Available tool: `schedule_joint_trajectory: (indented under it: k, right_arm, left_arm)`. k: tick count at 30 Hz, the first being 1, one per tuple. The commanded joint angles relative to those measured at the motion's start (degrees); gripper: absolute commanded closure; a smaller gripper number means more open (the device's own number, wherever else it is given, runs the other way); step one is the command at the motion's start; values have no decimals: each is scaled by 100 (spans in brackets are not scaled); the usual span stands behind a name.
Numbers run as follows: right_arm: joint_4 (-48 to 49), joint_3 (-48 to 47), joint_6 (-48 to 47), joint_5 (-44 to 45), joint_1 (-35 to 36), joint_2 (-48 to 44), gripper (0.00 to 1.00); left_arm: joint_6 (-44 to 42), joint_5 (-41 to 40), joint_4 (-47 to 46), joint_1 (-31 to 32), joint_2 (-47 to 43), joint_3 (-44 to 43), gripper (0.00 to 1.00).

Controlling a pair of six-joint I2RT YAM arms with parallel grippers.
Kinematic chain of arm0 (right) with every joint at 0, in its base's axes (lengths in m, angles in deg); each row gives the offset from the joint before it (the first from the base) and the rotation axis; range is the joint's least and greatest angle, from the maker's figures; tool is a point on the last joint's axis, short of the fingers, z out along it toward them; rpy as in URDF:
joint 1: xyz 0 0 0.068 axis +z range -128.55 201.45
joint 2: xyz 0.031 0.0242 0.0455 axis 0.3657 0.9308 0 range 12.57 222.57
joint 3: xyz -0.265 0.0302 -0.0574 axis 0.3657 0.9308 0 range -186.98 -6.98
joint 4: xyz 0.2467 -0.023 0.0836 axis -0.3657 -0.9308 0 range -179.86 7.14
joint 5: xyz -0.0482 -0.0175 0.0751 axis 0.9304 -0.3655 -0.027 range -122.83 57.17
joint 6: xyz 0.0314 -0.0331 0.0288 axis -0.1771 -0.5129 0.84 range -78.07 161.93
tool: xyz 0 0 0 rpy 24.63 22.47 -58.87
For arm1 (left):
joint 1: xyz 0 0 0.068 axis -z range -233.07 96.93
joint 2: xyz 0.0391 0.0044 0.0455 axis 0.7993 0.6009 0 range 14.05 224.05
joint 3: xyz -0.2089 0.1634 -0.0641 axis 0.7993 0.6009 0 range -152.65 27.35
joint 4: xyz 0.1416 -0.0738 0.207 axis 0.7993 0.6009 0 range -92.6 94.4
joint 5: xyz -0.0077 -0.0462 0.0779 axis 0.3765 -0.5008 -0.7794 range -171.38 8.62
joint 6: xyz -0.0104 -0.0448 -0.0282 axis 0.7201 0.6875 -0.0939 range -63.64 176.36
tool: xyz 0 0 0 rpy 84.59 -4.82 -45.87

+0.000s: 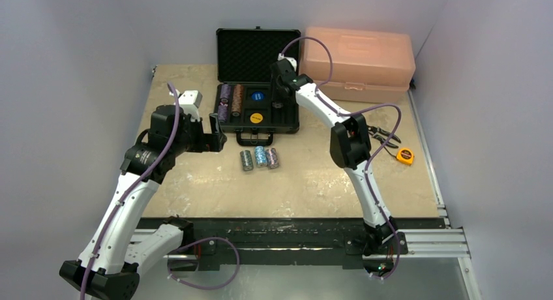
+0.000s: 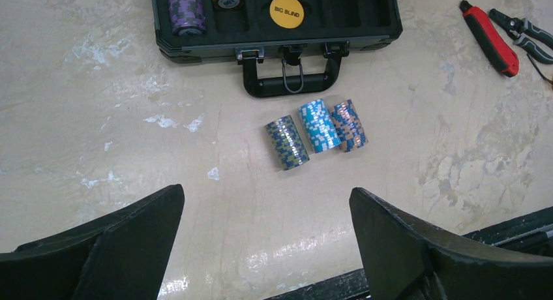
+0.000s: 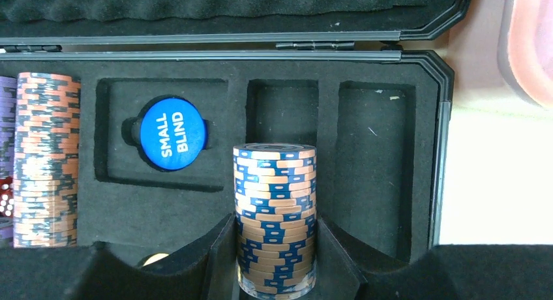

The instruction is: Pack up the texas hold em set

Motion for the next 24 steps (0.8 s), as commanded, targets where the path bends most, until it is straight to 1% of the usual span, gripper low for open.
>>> schedule_joint_trajectory:
  k: [1, 4, 12, 14, 18, 23, 24]
  right_arm:
    - [462, -398, -31, -44, -55, -135, 100]
    - [518, -414, -27, -55, -76, -76, 99]
    - [604, -527, 12, -178, -178, 82, 87]
    - [620, -533, 21, -174, -196, 97, 79]
    - [671, -492, 37, -178, -205, 80, 57]
    - [696, -462, 39, -232, -209, 49, 36]
    - [696, -444, 39, -240, -205, 26, 33]
  left_arm:
    - [-118, 79, -110, -24, 4, -76, 0]
    - [-109, 105, -107, -21, 32, -74, 0]
    - [-112, 102, -114, -21, 35, -74, 0]
    - [-117, 109, -117, -21, 41, -74, 0]
    - [-113, 118, -120, -21, 42, -74, 0]
    - [-125, 95, -117, -21, 37, -74, 0]
    - [-123, 89, -112, -21, 34, -74, 0]
